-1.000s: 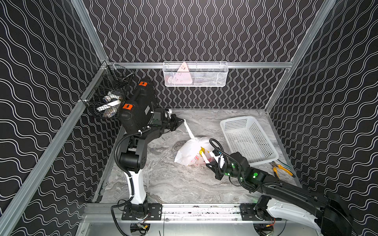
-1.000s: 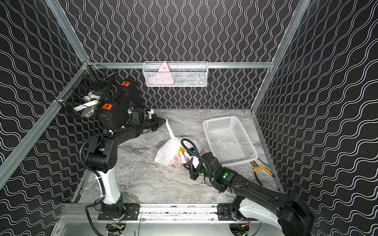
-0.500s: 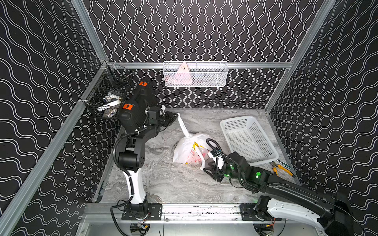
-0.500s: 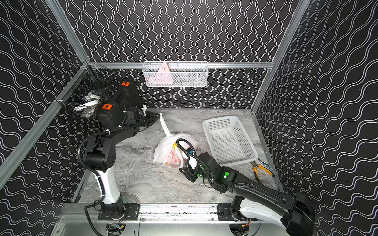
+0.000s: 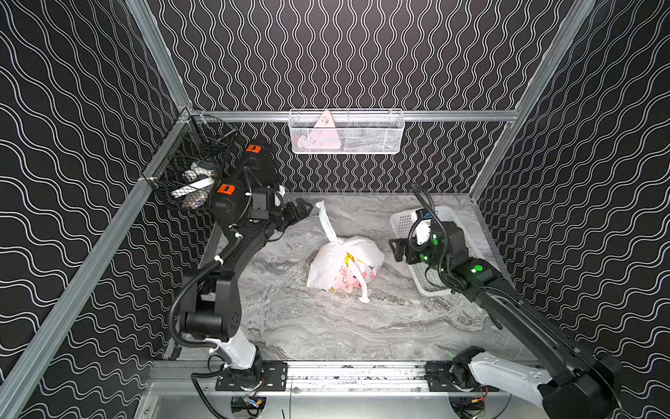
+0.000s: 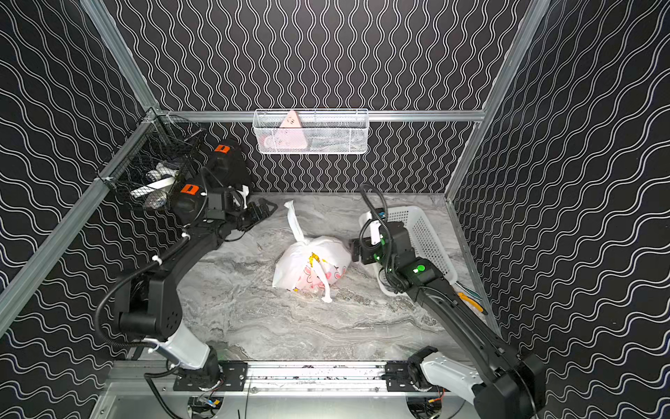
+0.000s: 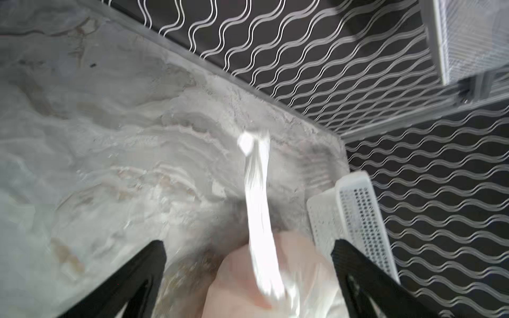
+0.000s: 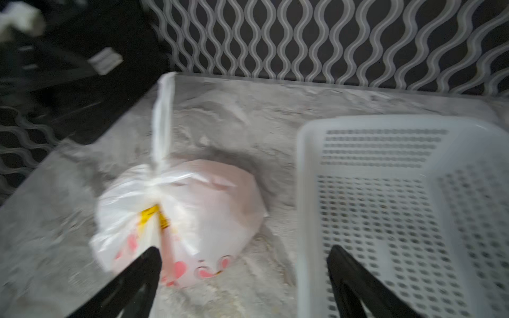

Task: Place the oranges into plastic bags & tie knots
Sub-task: Reset both arms

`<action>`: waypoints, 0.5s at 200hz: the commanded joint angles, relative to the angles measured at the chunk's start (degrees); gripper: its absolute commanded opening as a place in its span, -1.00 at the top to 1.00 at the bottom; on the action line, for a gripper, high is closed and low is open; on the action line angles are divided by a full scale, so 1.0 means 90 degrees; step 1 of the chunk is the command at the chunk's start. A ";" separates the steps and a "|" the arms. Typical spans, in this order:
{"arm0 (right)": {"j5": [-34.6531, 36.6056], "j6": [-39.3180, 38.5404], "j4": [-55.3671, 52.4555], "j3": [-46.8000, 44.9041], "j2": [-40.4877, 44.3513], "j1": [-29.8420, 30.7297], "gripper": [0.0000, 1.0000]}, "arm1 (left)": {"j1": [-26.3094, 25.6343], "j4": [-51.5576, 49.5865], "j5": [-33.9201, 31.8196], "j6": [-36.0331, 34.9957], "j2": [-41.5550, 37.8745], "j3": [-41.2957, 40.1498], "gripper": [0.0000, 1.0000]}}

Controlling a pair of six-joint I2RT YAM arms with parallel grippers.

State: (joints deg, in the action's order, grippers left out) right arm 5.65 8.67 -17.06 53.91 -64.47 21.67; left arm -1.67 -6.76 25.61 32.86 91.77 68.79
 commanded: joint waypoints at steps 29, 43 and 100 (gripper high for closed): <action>0.0616 0.0144 0.2254 -0.1140 -0.1057 -0.2075 -0.89 | -0.0263 -0.0398 -0.0540 -0.1393 -0.0967 -0.0972 -0.98; 0.0695 -0.0049 0.2758 -0.1243 -0.1654 -0.2280 -0.89 | -0.0307 -0.0231 -0.0892 -0.1612 -0.1290 -0.1308 -0.98; -0.0398 -0.0283 0.7229 -0.3393 -0.2588 -0.2799 -0.95 | -0.0351 0.0706 -0.2484 -0.2632 -0.2522 -0.2917 -0.98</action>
State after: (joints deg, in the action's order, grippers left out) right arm 6.87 7.46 22.85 28.75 -84.20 -2.42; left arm -4.84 -5.54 11.16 16.78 71.07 46.76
